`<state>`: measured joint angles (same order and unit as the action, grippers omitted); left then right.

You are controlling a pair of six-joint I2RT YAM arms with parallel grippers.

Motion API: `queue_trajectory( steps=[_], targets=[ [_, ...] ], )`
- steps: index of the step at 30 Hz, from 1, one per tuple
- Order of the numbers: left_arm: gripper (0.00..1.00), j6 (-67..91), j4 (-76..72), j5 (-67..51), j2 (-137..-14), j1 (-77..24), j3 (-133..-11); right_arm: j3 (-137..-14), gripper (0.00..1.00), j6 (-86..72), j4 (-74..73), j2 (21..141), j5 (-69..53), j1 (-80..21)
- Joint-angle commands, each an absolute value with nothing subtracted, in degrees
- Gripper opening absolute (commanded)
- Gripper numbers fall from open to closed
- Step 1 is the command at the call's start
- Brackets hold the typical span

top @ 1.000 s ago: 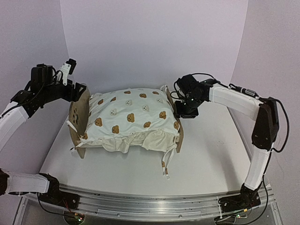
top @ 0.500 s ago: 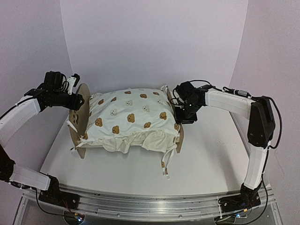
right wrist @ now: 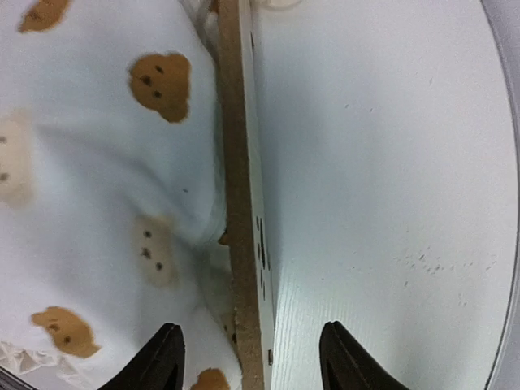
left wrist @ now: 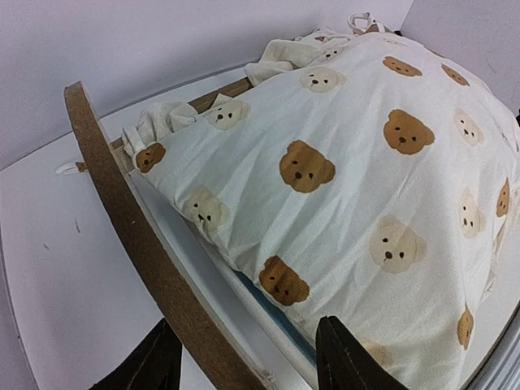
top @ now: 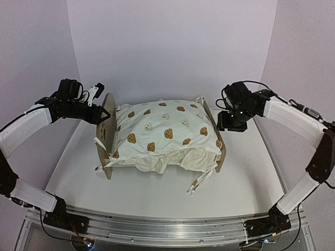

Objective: Set up the pet bed

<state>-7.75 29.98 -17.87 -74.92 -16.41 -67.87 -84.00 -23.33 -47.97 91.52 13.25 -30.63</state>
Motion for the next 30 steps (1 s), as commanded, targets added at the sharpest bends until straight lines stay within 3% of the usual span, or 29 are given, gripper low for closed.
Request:
queue_trajectory(
  steps=[1, 4, 8, 16, 25, 30],
  targets=[
    [0.55, -7.5, 30.7, -28.4, -79.7, -23.6, -73.0, -83.1, 0.62, -21.7, -50.2, 82.3, 20.3, -30.2],
    [0.57, -5.8, 30.8, -30.2, -83.0, -23.8, -77.2, -83.4, 0.62, -20.2, -50.4, 79.3, 20.4, -30.2],
    [0.61, -7.2, 31.8, -29.8, -85.8, -23.8, -82.9, -87.0, 0.55, -16.4, -48.7, 79.9, 6.8, -31.5],
    [0.77, -7.9, 38.3, -26.3, -81.9, -22.1, -89.6, -106.3, 0.51, 1.0, -40.1, 99.9, -4.9, -53.2],
    [0.82, -4.0, 39.0, -20.1, -70.9, -15.1, -78.2, -122.6, 0.49, 3.2, -24.8, 120.2, -17.7, -61.2],
    [0.81, -3.0, 38.2, -20.5, -67.1, -13.8, -71.4, -122.5, 0.44, 2.3, -23.0, 123.4, -17.4, -61.5]
  ],
)
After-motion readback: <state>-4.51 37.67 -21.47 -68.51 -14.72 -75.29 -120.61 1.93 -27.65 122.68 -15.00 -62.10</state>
